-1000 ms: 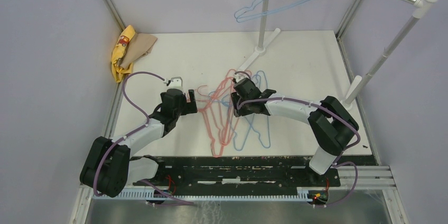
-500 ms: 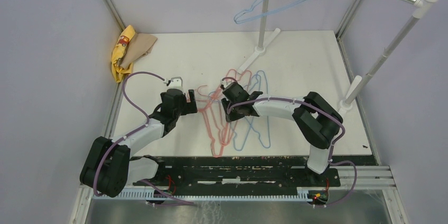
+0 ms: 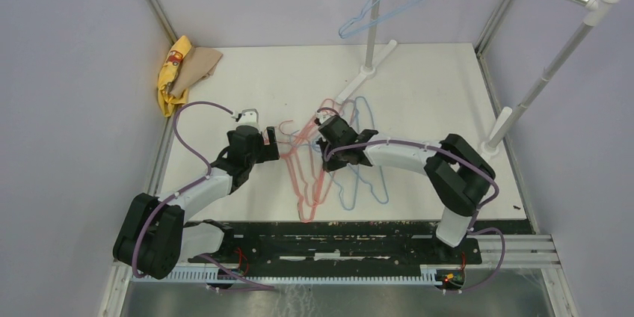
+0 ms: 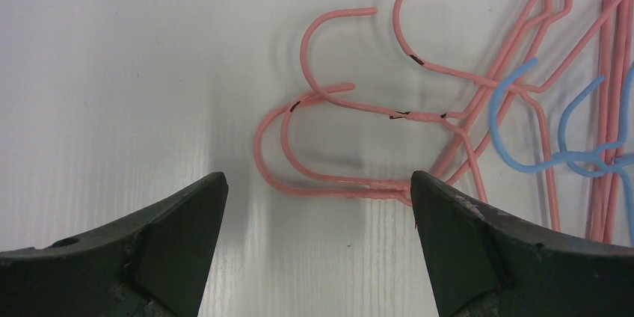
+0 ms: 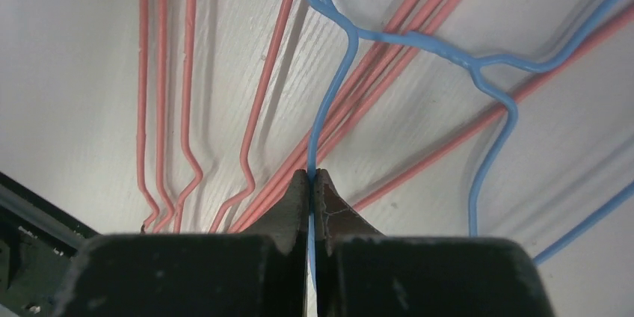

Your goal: Organize the hangers

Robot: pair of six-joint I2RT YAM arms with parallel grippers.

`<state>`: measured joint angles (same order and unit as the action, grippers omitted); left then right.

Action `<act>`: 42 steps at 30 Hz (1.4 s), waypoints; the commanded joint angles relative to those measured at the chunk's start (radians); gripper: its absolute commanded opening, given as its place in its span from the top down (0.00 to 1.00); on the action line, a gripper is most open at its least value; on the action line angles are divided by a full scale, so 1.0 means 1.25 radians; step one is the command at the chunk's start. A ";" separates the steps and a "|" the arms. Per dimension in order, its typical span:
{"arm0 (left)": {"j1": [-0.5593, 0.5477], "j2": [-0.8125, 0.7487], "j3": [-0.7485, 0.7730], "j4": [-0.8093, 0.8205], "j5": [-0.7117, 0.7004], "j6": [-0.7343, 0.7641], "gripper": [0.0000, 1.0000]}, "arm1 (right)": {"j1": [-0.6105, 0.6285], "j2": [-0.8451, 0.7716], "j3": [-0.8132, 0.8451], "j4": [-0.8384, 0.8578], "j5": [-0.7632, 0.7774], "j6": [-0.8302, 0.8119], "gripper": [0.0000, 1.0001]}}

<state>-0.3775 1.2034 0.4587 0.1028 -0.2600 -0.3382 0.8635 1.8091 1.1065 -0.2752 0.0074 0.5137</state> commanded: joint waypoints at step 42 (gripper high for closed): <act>-0.003 0.009 0.011 0.047 0.008 -0.020 0.01 | -0.376 -0.477 0.294 0.142 0.076 -0.015 0.99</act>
<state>-0.3775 1.2060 0.4587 0.1089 -0.2535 -0.3386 0.4381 1.1633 1.3388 -0.2138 0.1852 0.4889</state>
